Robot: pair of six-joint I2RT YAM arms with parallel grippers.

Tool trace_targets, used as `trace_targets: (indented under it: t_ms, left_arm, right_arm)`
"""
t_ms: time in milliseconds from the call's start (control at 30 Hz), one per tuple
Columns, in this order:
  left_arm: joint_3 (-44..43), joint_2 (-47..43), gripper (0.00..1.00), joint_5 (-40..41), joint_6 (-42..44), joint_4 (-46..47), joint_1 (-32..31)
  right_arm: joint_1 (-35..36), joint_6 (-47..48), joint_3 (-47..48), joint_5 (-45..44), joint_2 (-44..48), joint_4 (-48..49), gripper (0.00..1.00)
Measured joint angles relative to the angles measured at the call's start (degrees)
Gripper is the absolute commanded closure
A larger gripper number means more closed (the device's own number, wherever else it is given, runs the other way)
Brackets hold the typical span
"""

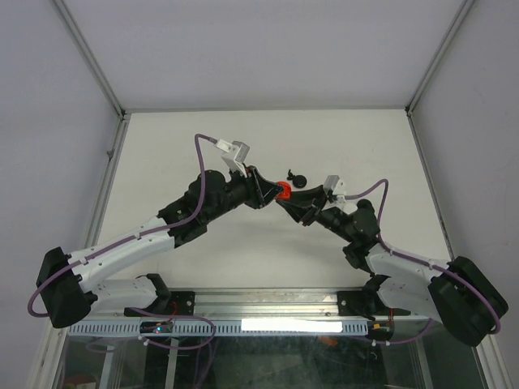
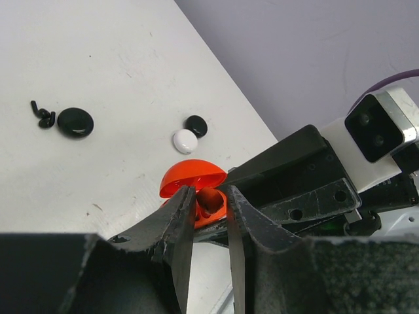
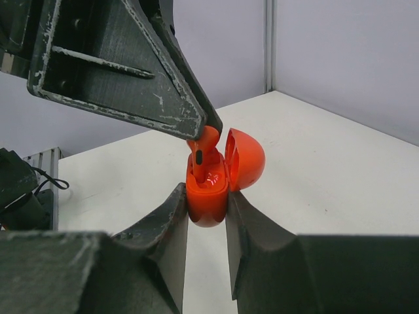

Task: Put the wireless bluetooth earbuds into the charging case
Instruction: Place the earbud in the charging case.

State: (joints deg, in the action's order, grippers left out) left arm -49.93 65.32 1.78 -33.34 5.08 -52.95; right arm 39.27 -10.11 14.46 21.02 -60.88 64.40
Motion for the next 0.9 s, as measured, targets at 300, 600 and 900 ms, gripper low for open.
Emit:
trace_targets:
  t_ms: [300,600,900]
  left_arm:
    - [-1.42,0.72,0.72,1.01,-1.29,-2.84,-1.07]
    - [-3.52,1.79,0.7,2.12,-0.04,-6.14,-1.14]
    - [-5.07,0.76,0.64,5.27,2.38,-10.67,-1.11]
  right_arm:
    - [0.0,-0.09,0.0,-0.87,-0.96,0.15,1.0]
    - [0.0,-0.09,0.0,-0.66,-1.44,0.24,1.0]
    - [0.0,0.02,0.0,-0.31,-1.36,0.04,1.0]
